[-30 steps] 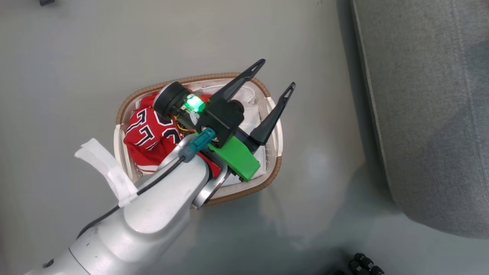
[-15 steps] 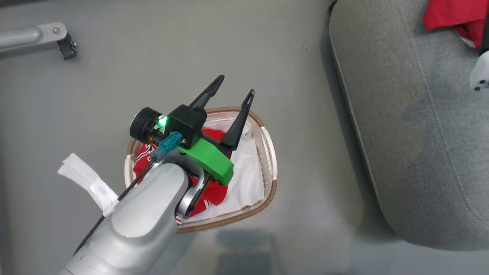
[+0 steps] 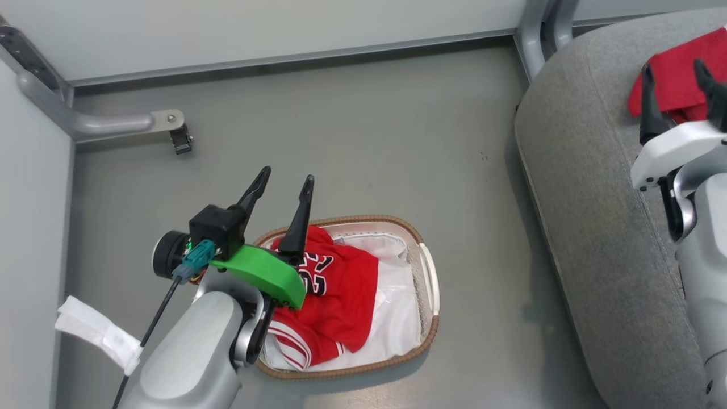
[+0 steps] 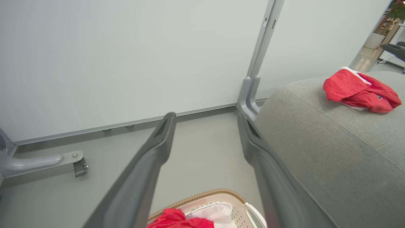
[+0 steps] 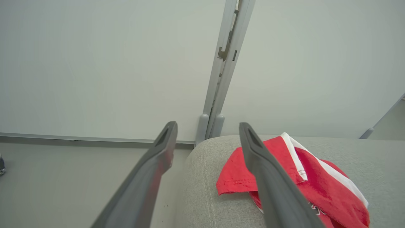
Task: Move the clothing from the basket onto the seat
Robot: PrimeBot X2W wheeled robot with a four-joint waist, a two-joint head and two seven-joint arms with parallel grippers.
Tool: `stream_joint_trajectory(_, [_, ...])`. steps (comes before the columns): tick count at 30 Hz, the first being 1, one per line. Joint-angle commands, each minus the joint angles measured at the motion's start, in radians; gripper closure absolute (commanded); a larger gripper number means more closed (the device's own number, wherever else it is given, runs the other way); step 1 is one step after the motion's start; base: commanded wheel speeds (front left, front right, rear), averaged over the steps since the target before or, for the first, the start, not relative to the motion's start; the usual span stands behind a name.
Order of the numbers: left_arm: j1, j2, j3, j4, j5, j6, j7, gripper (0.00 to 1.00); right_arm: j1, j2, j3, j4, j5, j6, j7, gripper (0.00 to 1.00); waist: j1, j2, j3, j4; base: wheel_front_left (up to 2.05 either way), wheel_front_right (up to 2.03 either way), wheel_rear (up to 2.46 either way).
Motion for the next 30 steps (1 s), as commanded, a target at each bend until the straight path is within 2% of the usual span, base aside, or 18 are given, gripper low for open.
stream_joint_trajectory(1, [0.034, 0.0, 0.024, 0.001, 0.005, 0.003, 0.0, 0.0, 0.039, 0.014, 0.002, -0.014, 0.01, -0.001, -0.002, 0.0, 0.0001, 0.0, -0.069, 0.066, 0.0, 0.0, 0.0])
stream_joint_trajectory(10, [0.217, 0.017, 0.207, -0.041, 0.037, 0.024, 0.0, 0.0, 0.269, 0.107, -0.052, -0.206, 0.005, -0.001, -0.002, 0.0, 0.0001, 0.0, -0.14, 0.118, 0.0, 0.0, 0.0])
stream_joint_trajectory(17, [0.356, -0.005, 0.296, -0.095, 0.072, 0.034, 0.0, 0.0, 0.472, 0.187, -0.065, -0.395, -0.005, -0.001, -0.002, 0.0, 0.0001, 0.0, -0.186, 0.142, 0.0, 0.0, 0.0])
stream_joint_trajectory(21, [0.408, -0.022, 0.317, -0.117, 0.096, 0.027, 0.0, 0.0, 0.58, 0.203, -0.054, -0.481, -0.004, -0.001, -0.002, 0.0, 0.0001, 0.0, -0.2, 0.156, 0.0, 0.0, 0.0])
stream_joint_trajectory(26, [0.465, -0.044, 0.335, -0.138, 0.12, 0.02, 0.0, 0.0, 0.681, 0.204, 0.021, -0.502, 0.102, -0.001, -0.002, 0.0, 0.0001, 0.0, -0.22, 0.162, 0.0, 0.0, 0.0])
stream_joint_trajectory(30, [0.491, -0.052, 0.342, -0.146, 0.142, 0.018, 0.0, 0.0, 0.728, 0.204, 0.072, -0.509, 0.126, -0.001, -0.002, 0.0, 0.0001, 0.0, -0.225, 0.161, 0.0, 0.0, 0.0])
